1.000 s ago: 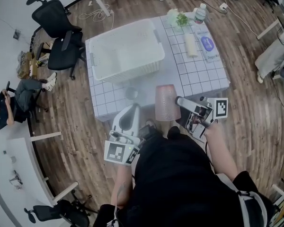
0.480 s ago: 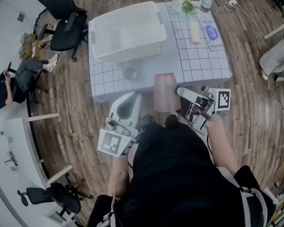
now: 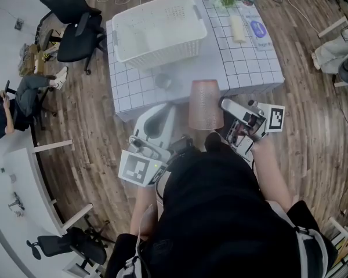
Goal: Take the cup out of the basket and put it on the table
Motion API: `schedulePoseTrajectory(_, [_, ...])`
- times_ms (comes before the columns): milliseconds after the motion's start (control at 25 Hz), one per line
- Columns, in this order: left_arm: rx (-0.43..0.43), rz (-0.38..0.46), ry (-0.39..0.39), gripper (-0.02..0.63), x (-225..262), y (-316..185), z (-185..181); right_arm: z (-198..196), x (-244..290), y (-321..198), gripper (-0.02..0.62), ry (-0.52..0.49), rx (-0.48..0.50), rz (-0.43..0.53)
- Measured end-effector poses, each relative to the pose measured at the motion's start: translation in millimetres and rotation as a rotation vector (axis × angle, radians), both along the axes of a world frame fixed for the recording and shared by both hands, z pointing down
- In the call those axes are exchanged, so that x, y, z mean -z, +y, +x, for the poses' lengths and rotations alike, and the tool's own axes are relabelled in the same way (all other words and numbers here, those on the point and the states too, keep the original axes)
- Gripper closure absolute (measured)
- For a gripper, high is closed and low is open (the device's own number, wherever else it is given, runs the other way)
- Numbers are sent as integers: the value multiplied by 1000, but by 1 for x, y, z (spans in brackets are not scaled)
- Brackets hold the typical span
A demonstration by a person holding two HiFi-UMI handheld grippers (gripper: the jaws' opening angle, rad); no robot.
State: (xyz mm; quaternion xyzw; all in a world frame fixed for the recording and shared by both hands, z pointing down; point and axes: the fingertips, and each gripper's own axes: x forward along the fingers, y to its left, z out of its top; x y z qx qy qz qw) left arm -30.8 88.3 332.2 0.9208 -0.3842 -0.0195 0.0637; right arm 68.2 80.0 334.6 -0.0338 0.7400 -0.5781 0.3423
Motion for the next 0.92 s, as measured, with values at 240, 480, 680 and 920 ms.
schedulePoseTrajectory(240, [-41, 0, -11, 597, 0, 3, 2, -5, -8, 4, 318, -14, -25, -17])
schedulePoseTrajectory(480, [-46, 11, 8, 597, 6, 5, 0, -10, -5, 7, 318, -21, -21, -9])
schedulePoseTrajectory(680, [-42, 19, 19, 597, 7, 6, -1, -12, -5, 7, 318, -16, -15, -3])
schedulePoseTrajectory(920, [-30, 14, 14, 597, 6, 7, -2, -14, -6, 6, 318, -19, -7, -13])
